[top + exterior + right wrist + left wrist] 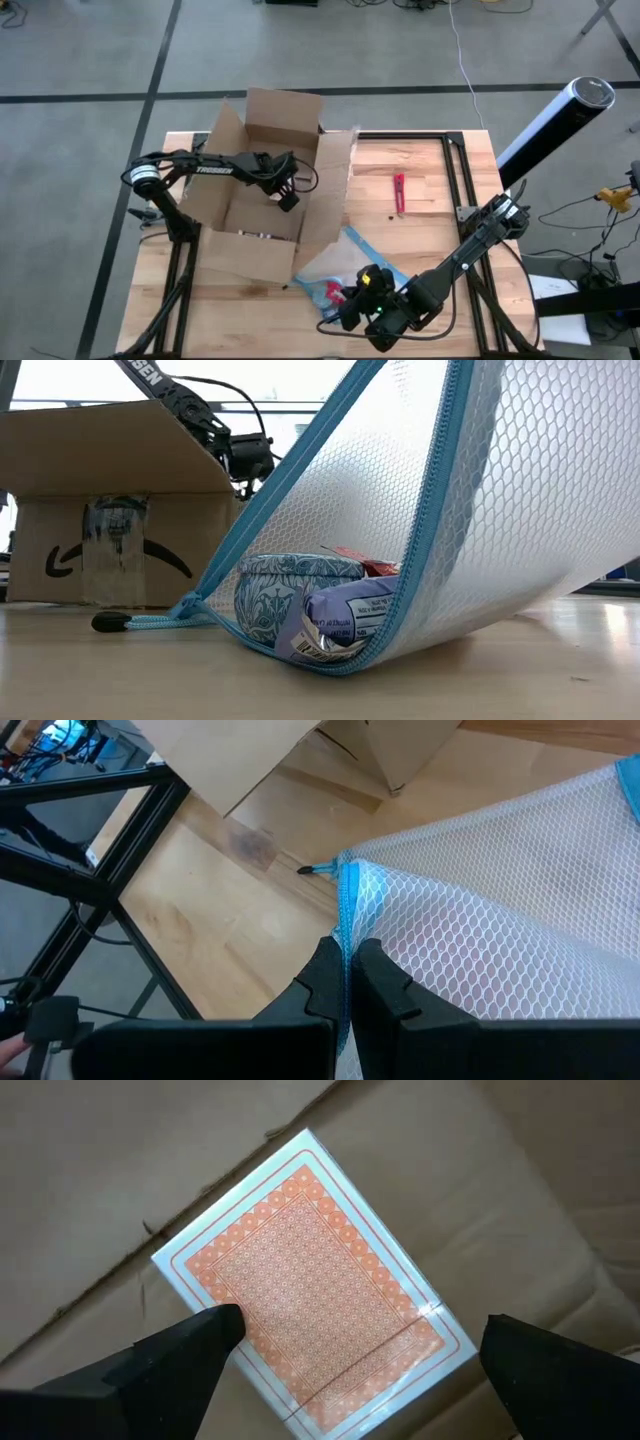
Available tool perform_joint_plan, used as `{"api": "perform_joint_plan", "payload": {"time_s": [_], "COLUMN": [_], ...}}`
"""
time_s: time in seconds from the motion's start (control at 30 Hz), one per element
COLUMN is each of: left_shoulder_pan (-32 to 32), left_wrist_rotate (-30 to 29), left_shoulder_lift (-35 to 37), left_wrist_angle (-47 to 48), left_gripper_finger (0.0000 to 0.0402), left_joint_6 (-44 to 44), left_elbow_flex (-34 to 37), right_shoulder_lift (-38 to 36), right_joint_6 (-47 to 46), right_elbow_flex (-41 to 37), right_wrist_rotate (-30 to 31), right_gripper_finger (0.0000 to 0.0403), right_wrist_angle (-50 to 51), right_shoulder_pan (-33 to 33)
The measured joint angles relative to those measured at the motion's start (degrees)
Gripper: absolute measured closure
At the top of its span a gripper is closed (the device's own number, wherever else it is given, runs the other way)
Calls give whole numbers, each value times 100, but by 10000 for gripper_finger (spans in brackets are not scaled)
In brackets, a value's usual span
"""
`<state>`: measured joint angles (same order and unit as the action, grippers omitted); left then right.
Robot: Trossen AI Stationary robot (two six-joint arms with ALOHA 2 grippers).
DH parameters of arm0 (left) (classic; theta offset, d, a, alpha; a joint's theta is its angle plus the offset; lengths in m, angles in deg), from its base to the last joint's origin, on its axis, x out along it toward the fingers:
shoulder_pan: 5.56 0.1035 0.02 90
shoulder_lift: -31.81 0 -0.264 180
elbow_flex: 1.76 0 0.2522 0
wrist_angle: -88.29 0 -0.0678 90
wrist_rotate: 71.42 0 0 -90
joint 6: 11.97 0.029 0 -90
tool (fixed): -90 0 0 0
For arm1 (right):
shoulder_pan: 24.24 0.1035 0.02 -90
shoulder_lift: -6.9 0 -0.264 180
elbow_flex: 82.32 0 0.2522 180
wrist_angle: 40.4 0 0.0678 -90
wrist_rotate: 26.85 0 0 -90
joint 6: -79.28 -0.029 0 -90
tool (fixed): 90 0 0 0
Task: Unpack boxes
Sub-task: Put the game card into the blue transparent zip bag
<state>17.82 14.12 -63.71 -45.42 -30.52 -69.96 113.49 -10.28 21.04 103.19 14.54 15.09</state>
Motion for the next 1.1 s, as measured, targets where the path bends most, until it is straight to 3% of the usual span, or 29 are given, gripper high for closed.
{"api": "perform_joint_plan", "payload": {"time_s": [0.43, 1.1], "left_shoulder_pan": [17, 46], "left_wrist_rotate": [-612, -399], "left_shoulder_lift": [4, -2], "left_wrist_angle": [931, 679], "left_gripper_finger": [2, 1], "left_joint_6": [-284, -1685], "left_elbow_flex": [-666, -590], "right_shoulder_lift": [0, 0], "right_joint_6": [0, 0], "right_elbow_flex": [0, 0], "right_wrist_rotate": [1, 1], "right_gripper_finger": [403, 403], "right_wrist_angle": [2, -1], "right_shoulder_pan": [2, 0]}}
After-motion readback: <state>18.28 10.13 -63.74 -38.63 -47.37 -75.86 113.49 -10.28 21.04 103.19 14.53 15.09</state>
